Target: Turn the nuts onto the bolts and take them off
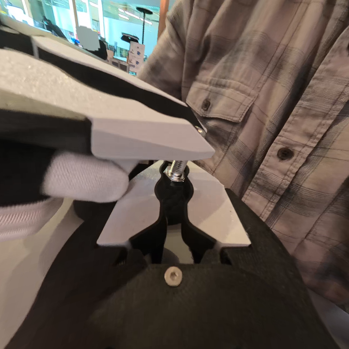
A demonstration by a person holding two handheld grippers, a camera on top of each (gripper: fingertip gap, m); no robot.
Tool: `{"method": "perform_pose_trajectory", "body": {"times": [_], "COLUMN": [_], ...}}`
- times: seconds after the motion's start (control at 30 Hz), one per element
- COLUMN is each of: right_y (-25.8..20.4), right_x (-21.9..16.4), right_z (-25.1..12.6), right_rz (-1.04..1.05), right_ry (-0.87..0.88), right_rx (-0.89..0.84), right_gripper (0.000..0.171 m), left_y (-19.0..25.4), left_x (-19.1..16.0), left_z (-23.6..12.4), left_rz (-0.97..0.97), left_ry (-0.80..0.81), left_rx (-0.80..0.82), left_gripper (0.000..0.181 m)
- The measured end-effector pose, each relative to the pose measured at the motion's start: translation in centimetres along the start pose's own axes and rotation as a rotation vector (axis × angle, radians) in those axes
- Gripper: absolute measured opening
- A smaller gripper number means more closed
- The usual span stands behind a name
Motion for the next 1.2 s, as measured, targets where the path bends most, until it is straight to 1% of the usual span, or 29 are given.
{"method": "perform_pose_trajectory", "body": {"times": [0.1, 0.2, 0.23, 0.27, 0.3, 0.33, 0.4, 0.43, 0.5, 0.6, 0.7, 0.73, 0.8, 0.83, 0.87, 0.9, 1.0, 1.1, 1.2], "right_y": [0.1, 0.5, 0.7, 0.9, 1.1, 1.4, 1.7, 2.2, 2.8, 3.8, 4.3, 4.4, 5.1, 5.3, 5.3, 5.4, 5.2, 5.0, 4.6], "right_x": [-0.1, 0.2, 0.4, 0.6, 0.7, 0.8, 1.1, 1.2, 1.6, 2.3, 1.6, 1.5, 1.1, 0.9, 1.0, 1.0, 1.1, 1.0, 1.0], "right_z": [0.2, -0.3, -0.5, -0.7, -1.0, -1.2, -1.9, -2.4, -3.4, -5.6, -5.9, -5.6, -5.7, -5.4, -5.2, -5.2, -5.1, -4.8, -4.1], "right_rz": [0.004, -0.005, -0.007, -0.008, -0.011, -0.017, -0.031, -0.041, -0.050, -0.055, -0.046, -0.048, -0.035, -0.036, -0.051, -0.054, -0.061, -0.053, -0.063], "right_ry": [-0.005, 0.028, 0.046, 0.065, 0.077, 0.091, 0.125, 0.139, 0.195, 0.338, 0.387, 0.398, 0.405, 0.396, 0.395, 0.400, 0.425, 0.419, 0.375], "right_rx": [0.049, 0.000, -0.027, -0.063, -0.110, -0.173, -0.303, -0.399, -0.581, -0.876, -1.059, -1.084, -1.196, -1.215, -1.234, -1.259, -1.279, -1.232, -1.115], "right_gripper": [0.016, 0.016, 0.018, 0.032, 0.040, 0.050, 0.051, 0.051, 0.048, 0.047, 0.046, 0.044, 0.034, 0.031, 0.021, 0.017, 0.017, 0.017, 0.017], "left_y": [0.2, -0.3, -0.5, -0.8, -1.1, -1.4, -2.2, -2.6, -3.3, -4.2, -4.7, -4.8, -4.9, -5.0, -5.0, -5.0, -4.8, -4.5, -3.9], "left_x": [-0.1, 0.1, 0.2, 0.2, 0.2, 0.2, 0.2, 0.3, 0.3, 0.1, -0.1, -0.2, -0.2, -0.2, -0.3, -0.3, -0.2, -0.3, -0.3], "left_z": [0.0, -0.6, -0.9, -1.2, -1.6, -2.1, -3.0, -3.5, -4.5, -5.6, -6.3, -6.4, -6.5, -6.5, -6.6, -6.6, -6.6, -6.4, -5.8], "left_rz": [-0.004, -0.008, -0.008, -0.007, -0.006, -0.009, -0.008, -0.011, -0.012, -0.024, -0.034, -0.037, -0.037, -0.039, -0.040, -0.040, -0.034, -0.028, -0.014], "left_ry": [0.007, 0.024, 0.029, 0.029, 0.030, 0.035, 0.043, 0.049, 0.059, 0.073, 0.080, 0.080, 0.081, 0.082, 0.081, 0.082, 0.084, 0.073, 0.062], "left_rx": [-0.012, 0.013, 0.026, 0.046, 0.071, 0.092, 0.152, 0.180, 0.235, 0.291, 0.328, 0.332, 0.342, 0.343, 0.344, 0.345, 0.336, 0.318, 0.277], "left_gripper": [0.014, 0.014, 0.014, 0.014, 0.014, 0.014, 0.014, 0.014, 0.015, 0.014, 0.014, 0.014, 0.014, 0.014, 0.014, 0.014, 0.014, 0.014, 0.014]}}
Point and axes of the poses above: each gripper's, where its closed fingertips meet, z out along the fingers, x out of its top, y = z × x across the jaws, the point moved 2 cm from there along -z, back along the fingers, and after that the axes turned 12 degrees about z, right-handed, at the moved point
